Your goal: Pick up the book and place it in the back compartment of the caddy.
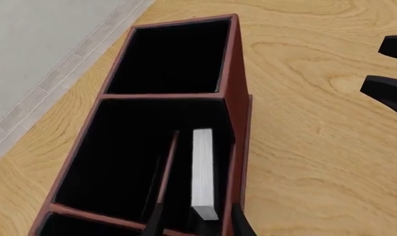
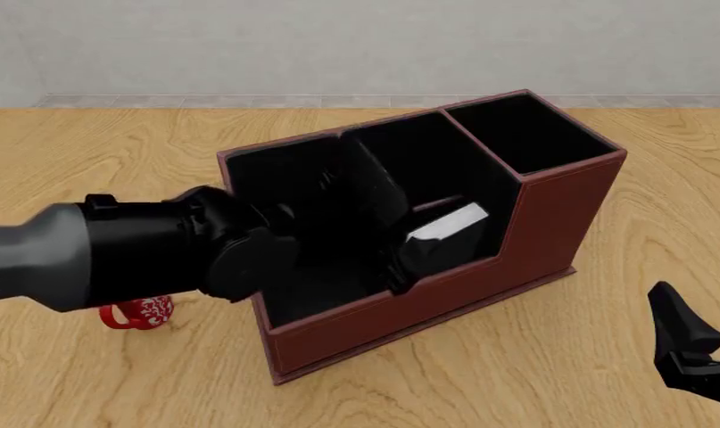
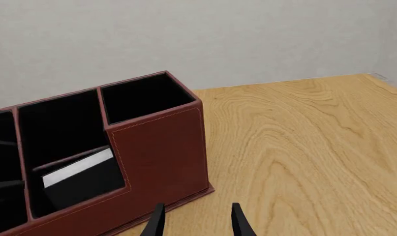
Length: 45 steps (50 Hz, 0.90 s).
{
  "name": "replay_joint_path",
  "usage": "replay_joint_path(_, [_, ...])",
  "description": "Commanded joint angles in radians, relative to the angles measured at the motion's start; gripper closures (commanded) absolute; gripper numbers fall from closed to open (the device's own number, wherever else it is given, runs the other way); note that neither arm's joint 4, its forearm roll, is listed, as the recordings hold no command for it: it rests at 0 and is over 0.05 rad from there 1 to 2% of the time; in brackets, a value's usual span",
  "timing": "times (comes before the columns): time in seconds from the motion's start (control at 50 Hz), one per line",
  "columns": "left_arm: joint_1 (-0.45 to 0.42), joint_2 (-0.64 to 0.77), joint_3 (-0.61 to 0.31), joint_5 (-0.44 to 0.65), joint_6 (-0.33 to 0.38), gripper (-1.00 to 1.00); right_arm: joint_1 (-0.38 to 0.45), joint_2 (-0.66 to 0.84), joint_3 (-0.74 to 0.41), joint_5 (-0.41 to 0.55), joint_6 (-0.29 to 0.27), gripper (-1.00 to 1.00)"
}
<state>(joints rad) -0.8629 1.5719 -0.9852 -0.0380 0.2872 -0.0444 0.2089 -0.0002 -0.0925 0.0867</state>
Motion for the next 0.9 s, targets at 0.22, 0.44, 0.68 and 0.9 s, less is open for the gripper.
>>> replay_joint_path(0.22, [-0.012, -0.121, 0.088, -0.005, 0.006, -1.00, 0.000, 0.000, 0.000, 0.000, 0.000, -1.00])
replay_joint_path(0.44, [-0.024, -0.210, 0.202, -0.110, -0.015, -1.00, -0.001, -0.010, 0.000, 0.010, 0.000, -1.00])
replay_joint_path(0.68, [0.049, -0.258, 0.253, -0.168, -0.023, -1.00, 0.000, -0.012, 0.000, 0.011, 0.000, -1.00])
replay_joint_path(0.9, [0.077, -0.371, 0.339, -0.166, -0.072, -1.00, -0.001, -0.011, 0.000, 0.011, 0.000, -1.00])
